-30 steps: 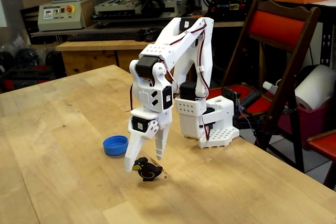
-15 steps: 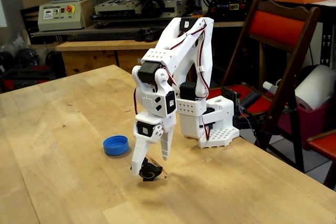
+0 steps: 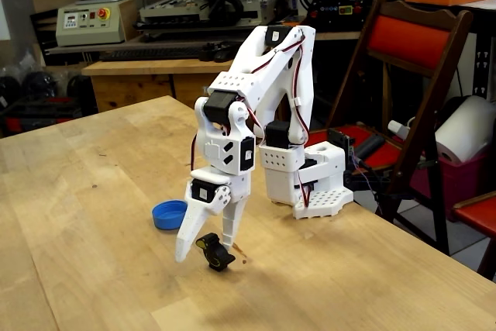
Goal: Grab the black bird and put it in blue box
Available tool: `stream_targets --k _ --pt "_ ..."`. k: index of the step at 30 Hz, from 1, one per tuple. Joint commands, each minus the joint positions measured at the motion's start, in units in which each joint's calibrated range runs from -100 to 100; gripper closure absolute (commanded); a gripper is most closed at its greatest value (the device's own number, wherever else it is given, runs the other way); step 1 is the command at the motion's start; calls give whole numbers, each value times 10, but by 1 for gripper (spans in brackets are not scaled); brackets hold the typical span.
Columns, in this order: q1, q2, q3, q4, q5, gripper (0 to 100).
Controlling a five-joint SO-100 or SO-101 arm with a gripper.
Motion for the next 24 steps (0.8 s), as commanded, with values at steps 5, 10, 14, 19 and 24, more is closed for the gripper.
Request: stream_targets --k 5,10,14,19,24 --pt "6 -3 -3 -4 3 58" --pt "7 -3 -3 -4 3 58" --pt "7 -3 -3 -3 3 58" --pt "7 -3 -3 -3 3 58" --pt "7 -3 -3 -2 0 58"
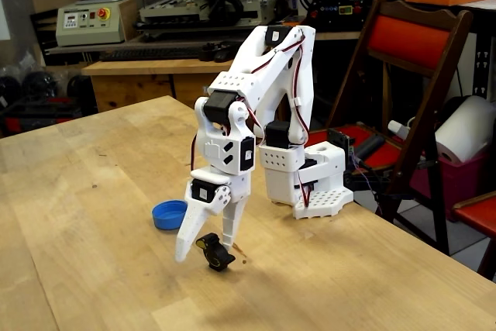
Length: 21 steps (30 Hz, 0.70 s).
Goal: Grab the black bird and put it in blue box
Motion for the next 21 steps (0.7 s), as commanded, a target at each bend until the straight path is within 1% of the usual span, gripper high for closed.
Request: stream_targets --k 1,8,17,21 --pt "7 -3 -3 -2 0 58" --pt "7 -3 -3 21 0 58" --pt "7 -2 -3 18 2 58" --pt "32 -2 -3 17 3 58"
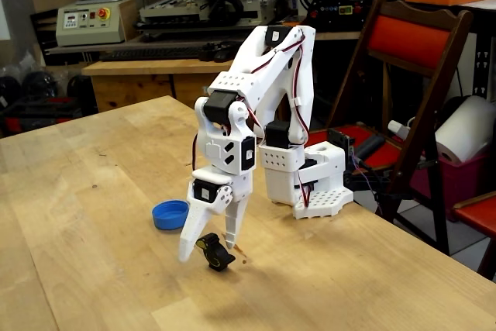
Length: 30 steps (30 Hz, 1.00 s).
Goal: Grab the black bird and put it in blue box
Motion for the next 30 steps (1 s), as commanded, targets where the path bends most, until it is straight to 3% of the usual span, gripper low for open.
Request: stream_targets --k 1,7,30 --pt "35 -2 -3 -3 3 58" --pt "84 -2 -3 -3 3 58" --pt "84 -3 -4 -4 3 58"
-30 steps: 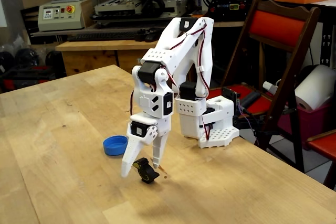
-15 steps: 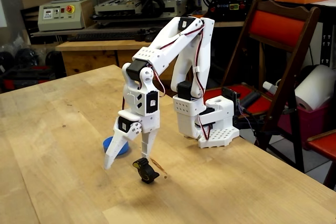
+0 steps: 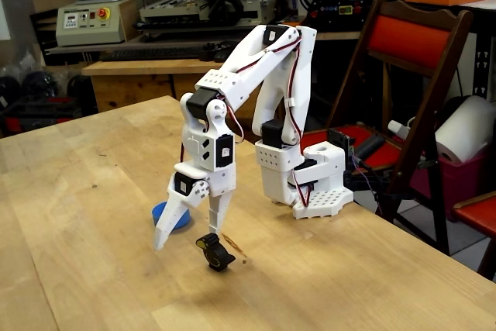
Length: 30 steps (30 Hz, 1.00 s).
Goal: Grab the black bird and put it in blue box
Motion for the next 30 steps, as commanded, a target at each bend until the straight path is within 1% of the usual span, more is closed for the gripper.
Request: stream_targets --k 1,15,24,30 --pt "4 -3 -4 -4 1 58" --pt "4 -2 -3 1 1 59" --pt "4 -3 -3 -3 0 70" --pt "-2 -3 -3 1 0 72"
